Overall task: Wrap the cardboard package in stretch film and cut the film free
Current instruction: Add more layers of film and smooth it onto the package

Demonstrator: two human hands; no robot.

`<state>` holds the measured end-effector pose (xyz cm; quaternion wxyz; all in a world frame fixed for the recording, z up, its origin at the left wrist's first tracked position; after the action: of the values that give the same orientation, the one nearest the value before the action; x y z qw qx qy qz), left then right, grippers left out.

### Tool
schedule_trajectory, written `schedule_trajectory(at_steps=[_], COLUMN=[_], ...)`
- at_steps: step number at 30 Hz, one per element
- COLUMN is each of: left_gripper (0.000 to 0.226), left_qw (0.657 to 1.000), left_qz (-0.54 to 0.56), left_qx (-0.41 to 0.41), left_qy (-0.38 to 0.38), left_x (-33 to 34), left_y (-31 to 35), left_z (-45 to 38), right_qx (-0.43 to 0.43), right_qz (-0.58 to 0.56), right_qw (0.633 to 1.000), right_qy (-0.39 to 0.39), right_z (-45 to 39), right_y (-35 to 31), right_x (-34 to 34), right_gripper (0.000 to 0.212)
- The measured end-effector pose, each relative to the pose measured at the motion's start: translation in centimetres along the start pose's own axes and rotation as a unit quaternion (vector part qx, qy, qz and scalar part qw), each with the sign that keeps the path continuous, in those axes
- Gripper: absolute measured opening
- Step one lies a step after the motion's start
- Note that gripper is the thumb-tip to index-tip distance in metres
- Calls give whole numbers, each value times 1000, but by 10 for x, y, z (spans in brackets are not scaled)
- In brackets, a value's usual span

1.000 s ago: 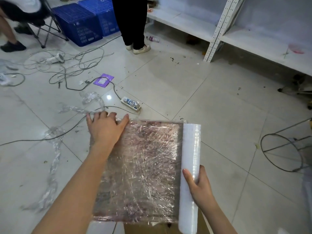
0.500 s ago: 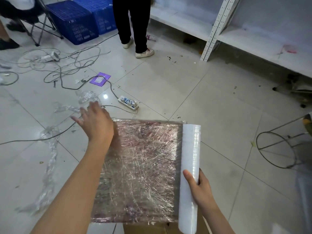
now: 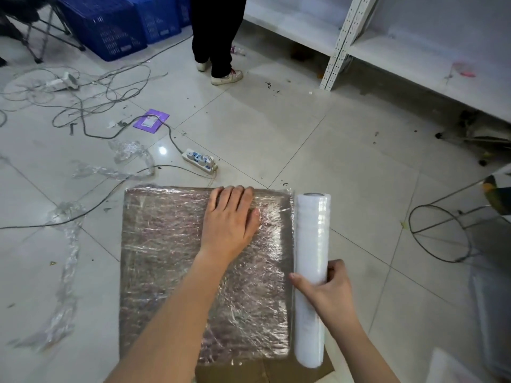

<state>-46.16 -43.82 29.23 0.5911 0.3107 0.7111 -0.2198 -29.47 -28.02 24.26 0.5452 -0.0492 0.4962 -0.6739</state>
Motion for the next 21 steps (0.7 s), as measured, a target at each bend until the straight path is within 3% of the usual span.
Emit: schedule_trajectory(at_steps=[5,13,17,18,21], left_gripper=[49,47,51,53,56], left_qw=[999,998,999,998,992], left_qz=[-7,-5,36,47,108], left_qx=[-8,-23,-27,-24,-10], left_qy=[36,51,31,34,65], left_x=[-1,0,3,4,-8], left_y=[1,-4,-3,-4,-2], left_z=[2,5,3,3,2], right_qx=[15,58,126,135,121], right_qz=[-11,-56,-147,-157,-146], right_qw=[998,980,953,952,967], right_qy=[-62,-180,-233,-224,-171], right_z=[-23,-47,-49,-51,-54], right_y=[10,21,23,23,22], right_x=[8,36,44,45,44], right_gripper=[80,83,54,55,88])
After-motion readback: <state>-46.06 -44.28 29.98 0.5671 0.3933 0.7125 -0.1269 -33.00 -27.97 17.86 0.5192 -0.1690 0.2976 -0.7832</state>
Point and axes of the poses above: each hand's wrist, its own z-axis away from the middle knuckle, its own x-axis out of the palm, y = z × x, the point moved 8 cm from there along -z, towards the middle knuckle, and after that the axes turned 12 degrees about x, right-handed, at the moved point
